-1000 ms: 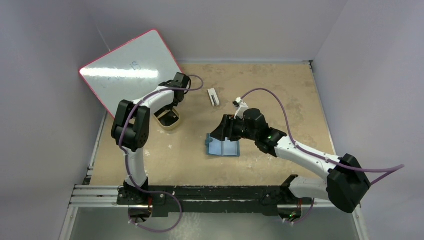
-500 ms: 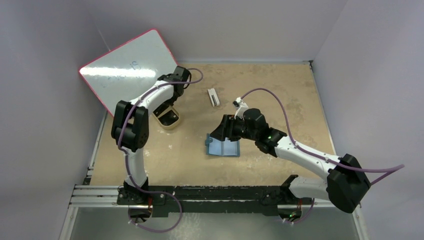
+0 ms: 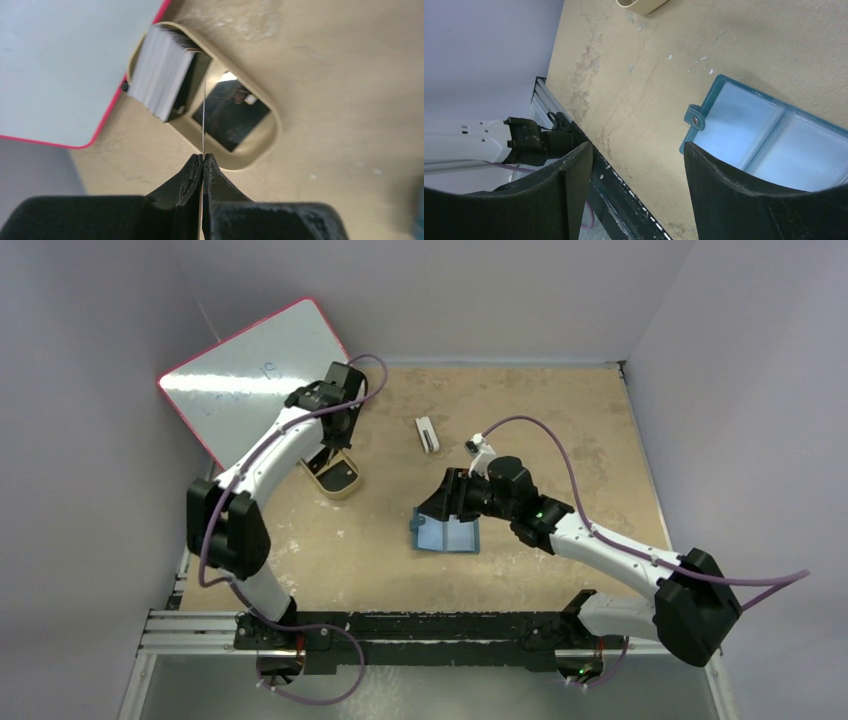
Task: Put the credit cards into the card holder
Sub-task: Pick up the credit card from the storage box.
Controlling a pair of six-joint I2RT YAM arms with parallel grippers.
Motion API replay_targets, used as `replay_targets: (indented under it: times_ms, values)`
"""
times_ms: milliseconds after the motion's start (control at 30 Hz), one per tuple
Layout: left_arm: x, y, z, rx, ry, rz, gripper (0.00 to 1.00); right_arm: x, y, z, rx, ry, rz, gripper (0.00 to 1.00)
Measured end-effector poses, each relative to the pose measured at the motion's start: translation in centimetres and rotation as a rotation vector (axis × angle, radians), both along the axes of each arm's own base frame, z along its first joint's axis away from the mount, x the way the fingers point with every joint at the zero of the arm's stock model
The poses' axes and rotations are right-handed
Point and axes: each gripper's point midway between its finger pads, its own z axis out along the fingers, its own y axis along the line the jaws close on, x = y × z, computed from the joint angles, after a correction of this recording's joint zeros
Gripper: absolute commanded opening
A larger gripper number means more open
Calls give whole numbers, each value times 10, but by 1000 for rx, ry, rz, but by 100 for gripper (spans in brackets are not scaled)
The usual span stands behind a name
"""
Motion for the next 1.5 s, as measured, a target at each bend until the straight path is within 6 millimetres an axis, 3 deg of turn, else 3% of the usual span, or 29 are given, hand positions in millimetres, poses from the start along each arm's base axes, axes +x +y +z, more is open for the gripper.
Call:
replay_targets:
  times_ms: [200,400,667,767,900,1033,1167,1233,1300,1400,1500]
  values:
    - [-27,-45,34,-349,-100,-67,0,2,-2,7,15,-11,-22,69]
    - [-60,-103,55,-749,-139,-194,0,5,-11,42,81,-91,-57,68]
    - [-108,-168,76,-1352,-83,-282,0,29,-38,81,214,-162,-95,46]
    - [-120,-176,82,-1498,-40,-272,0,30,-41,93,253,-183,-77,42]
    - [-136,-182,97,-1607,-1,-309,0,22,-35,100,288,-189,-17,45]
    - [-150,-186,112,-1670,14,-370,0,21,-30,97,296,-173,13,46]
    - [-162,-193,120,-1695,38,-426,0,20,-25,93,303,-155,43,40]
    - [-166,-196,121,-1700,53,-439,0,18,-23,92,311,-148,65,33]
    - [-164,-198,117,-1699,62,-436,0,16,-21,95,324,-152,84,17]
    - [-163,-200,111,-1696,81,-426,2,13,-19,99,343,-155,105,0]
    - [-162,-200,107,-1687,87,-413,20,11,-19,99,357,-162,114,0]
